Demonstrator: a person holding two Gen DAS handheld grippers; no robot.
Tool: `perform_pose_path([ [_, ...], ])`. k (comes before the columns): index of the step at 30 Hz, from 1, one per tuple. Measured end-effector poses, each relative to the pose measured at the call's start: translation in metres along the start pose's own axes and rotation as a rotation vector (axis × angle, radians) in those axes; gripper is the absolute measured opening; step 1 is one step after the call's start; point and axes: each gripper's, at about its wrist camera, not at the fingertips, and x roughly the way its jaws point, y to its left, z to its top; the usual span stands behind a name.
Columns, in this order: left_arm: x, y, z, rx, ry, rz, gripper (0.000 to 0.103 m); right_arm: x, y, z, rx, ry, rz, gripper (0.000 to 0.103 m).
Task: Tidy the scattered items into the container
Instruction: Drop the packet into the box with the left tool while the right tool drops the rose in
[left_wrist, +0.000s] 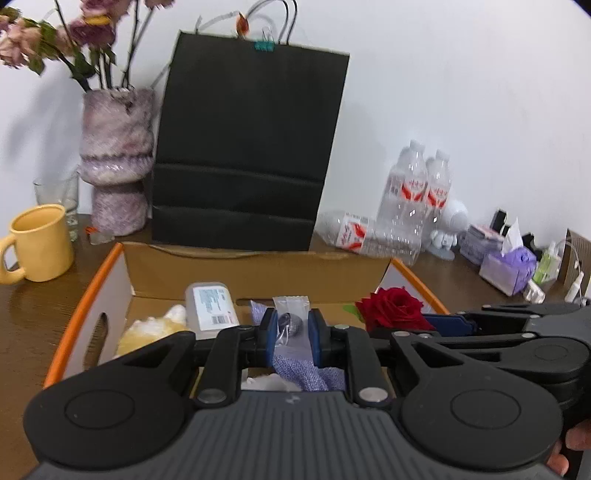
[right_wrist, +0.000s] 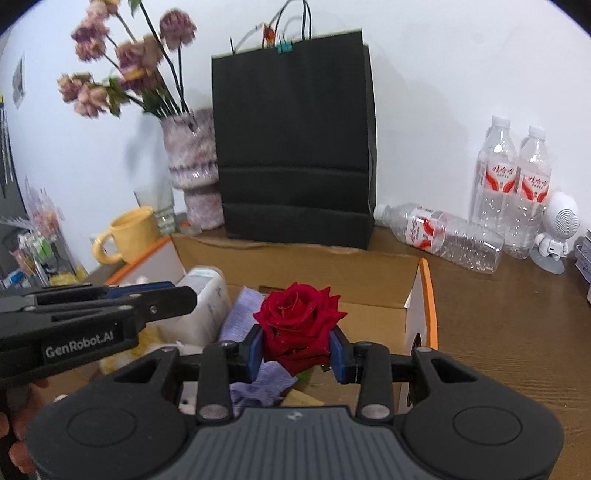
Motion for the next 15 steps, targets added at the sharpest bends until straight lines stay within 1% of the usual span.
perform_pose_path([
  [6, 0.021, 0.003, -0.007, 0.023, 0.063, 0.001, 0.019, 0.026, 0.001, -0.008, -0.014, 0.079, -0.036, 0.035],
  [11, 0.026, 0.006, -0.010, 0.009, 0.092, -0.009, 0.020, 0.032, 0.006, -0.013, -0.035, 0.103, -0.041, 0.036],
  [13, 0.028, 0.008, -0.010, -0.005, 0.105, -0.012, 0.020, 0.033, 0.006, -0.014, -0.036, 0.116, -0.046, 0.038],
  [14, 0.028, 0.009, -0.010, -0.006, 0.106, -0.011, 0.024, 0.034, 0.006, -0.014, -0.039, 0.126, -0.048, 0.040],
  [15, 0.027, 0.009, -0.010, -0.007, 0.105, -0.014, 0.031, 0.035, 0.006, -0.014, -0.043, 0.134, -0.051, 0.042],
])
